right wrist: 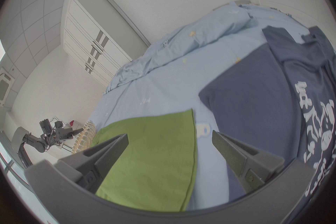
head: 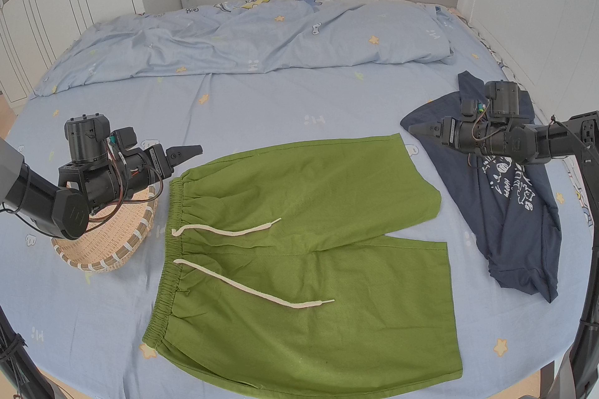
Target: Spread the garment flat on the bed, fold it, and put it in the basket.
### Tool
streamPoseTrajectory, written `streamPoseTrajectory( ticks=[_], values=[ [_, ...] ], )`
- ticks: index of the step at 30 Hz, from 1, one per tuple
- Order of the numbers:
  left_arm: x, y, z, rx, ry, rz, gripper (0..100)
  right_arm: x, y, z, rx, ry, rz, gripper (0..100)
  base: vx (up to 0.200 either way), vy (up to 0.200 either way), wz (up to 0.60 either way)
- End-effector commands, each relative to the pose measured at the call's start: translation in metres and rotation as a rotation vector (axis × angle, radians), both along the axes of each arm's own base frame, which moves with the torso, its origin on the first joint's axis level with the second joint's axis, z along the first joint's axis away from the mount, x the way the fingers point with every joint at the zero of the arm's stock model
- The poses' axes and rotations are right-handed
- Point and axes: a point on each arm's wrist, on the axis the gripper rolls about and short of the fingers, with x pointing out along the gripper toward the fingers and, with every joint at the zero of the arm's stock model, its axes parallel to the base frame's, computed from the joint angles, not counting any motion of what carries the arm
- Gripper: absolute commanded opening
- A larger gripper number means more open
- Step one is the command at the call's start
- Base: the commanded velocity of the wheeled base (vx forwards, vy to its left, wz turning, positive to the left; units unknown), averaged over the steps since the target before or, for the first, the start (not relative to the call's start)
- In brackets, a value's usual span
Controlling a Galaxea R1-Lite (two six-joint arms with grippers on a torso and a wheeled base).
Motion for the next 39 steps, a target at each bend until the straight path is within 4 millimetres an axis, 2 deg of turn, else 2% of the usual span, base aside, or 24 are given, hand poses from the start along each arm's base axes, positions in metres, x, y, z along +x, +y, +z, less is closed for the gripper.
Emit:
streamPoseTrajectory(
  ticks=[1, 3, 8, 10, 17, 21, 26, 31, 36, 39],
  values=[
    [-0.044, -0.021, 0.016, -0.047, 0.010, -0.063, 100, -0.062, -0.013, -0.009, -0.005, 0.047, -0.012, 100, 0.000, 0.000, 0.00],
    [-0.062, -0.027, 0.009, -0.064, 0.057, -0.086, 100, -0.074, -0.013, -0.027, 0.000, 0.039, -0.011, 100, 0.000, 0.000, 0.00],
    [-0.106, -0.031, -0.015, -0.076, 0.183, -0.123, 100, -0.091, -0.011, -0.050, -0.006, 0.093, -0.011, 100, 0.000, 0.000, 0.00],
    [-0.125, -0.037, -0.032, -0.061, 0.256, -0.156, 100, -0.099, -0.011, -0.057, -0.007, 0.123, -0.002, 100, 0.000, 0.000, 0.00],
    [-0.157, -0.034, -0.064, -0.047, 0.351, -0.168, 100, -0.107, -0.010, -0.068, -0.010, 0.128, 0.007, 100, 0.000, 0.000, 0.00],
    [-0.168, -0.031, -0.079, -0.039, 0.390, -0.165, 100, -0.104, -0.008, -0.069, -0.004, 0.090, 0.014, 100, 0.000, 0.000, 0.00],
    [-0.173, -0.028, -0.092, -0.035, 0.412, -0.153, 100, -0.097, -0.005, -0.076, 0.003, 0.071, 0.021, 100, 0.000, 0.000, 0.00],
    [-0.179, -0.027, -0.109, -0.030, 0.431, -0.150, 100, -0.094, 0.010, -0.074, 0.009, 0.064, 0.068, 100, 0.000, 0.000, 0.00],
    [-0.174, -0.026, -0.118, -0.032, 0.427, -0.133, 100, -0.083, 0.015, -0.078, 0.008, 0.053, 0.078, 100, 0.000, 0.000, 0.00],
    [-0.174, -0.024, -0.116, -0.044, 0.420, -0.110, 100, -0.081, 0.015, -0.076, 0.008, 0.057, 0.079, 100, 0.000, 0.000, 0.00]
  ],
)
